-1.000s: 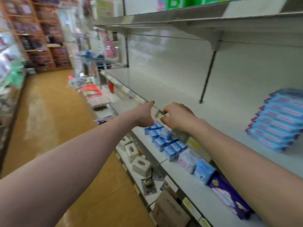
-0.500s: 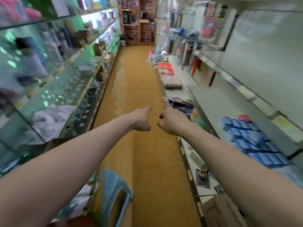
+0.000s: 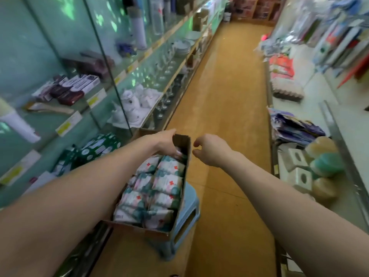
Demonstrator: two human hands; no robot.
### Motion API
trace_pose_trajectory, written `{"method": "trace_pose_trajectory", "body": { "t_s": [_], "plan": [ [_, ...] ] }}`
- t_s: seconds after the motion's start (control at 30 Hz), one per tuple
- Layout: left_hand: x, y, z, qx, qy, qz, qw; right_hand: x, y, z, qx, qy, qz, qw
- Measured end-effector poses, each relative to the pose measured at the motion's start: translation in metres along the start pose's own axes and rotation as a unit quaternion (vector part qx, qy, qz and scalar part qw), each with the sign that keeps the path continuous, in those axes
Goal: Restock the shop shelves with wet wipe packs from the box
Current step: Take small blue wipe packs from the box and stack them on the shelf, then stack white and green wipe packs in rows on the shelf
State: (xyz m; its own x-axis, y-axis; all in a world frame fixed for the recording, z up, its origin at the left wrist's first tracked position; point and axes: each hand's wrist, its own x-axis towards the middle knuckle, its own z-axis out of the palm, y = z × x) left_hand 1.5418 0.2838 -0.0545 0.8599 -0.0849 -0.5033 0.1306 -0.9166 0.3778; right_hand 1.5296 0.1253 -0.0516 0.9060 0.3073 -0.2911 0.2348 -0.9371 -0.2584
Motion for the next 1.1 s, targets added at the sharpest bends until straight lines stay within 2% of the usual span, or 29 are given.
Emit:
{"method": "trace_pose_trajectory", "body": {
  "t_s": [0.33,0.47,0.67,0.9,1.1],
  "plan": [
    [0.039,-0.086,0.030,-0.102,-0.034,-0.151,0.983,0.092,-0.017,0.059,-0.044,-0.112,-0.079,0.990],
    [0.061,-0.094,0.060,-0.189,-0.052,-0.211,0.958,0.124,-0.009,0.092,-0.056,-0.180,-0.109,0.976],
    [0.093,-0.108,0.104,-0.260,-0.069,-0.278,0.922,0.159,-0.002,0.149,-0.077,-0.246,-0.128,0.958],
    [0.113,-0.126,0.141,-0.246,-0.081,-0.325,0.910,0.172,0.001,0.196,-0.078,-0.297,-0.125,0.943],
    [0.114,-0.127,0.154,-0.277,-0.088,-0.314,0.904,0.174,0.003,0.206,-0.100,-0.300,-0.118,0.941]
  ]
}}
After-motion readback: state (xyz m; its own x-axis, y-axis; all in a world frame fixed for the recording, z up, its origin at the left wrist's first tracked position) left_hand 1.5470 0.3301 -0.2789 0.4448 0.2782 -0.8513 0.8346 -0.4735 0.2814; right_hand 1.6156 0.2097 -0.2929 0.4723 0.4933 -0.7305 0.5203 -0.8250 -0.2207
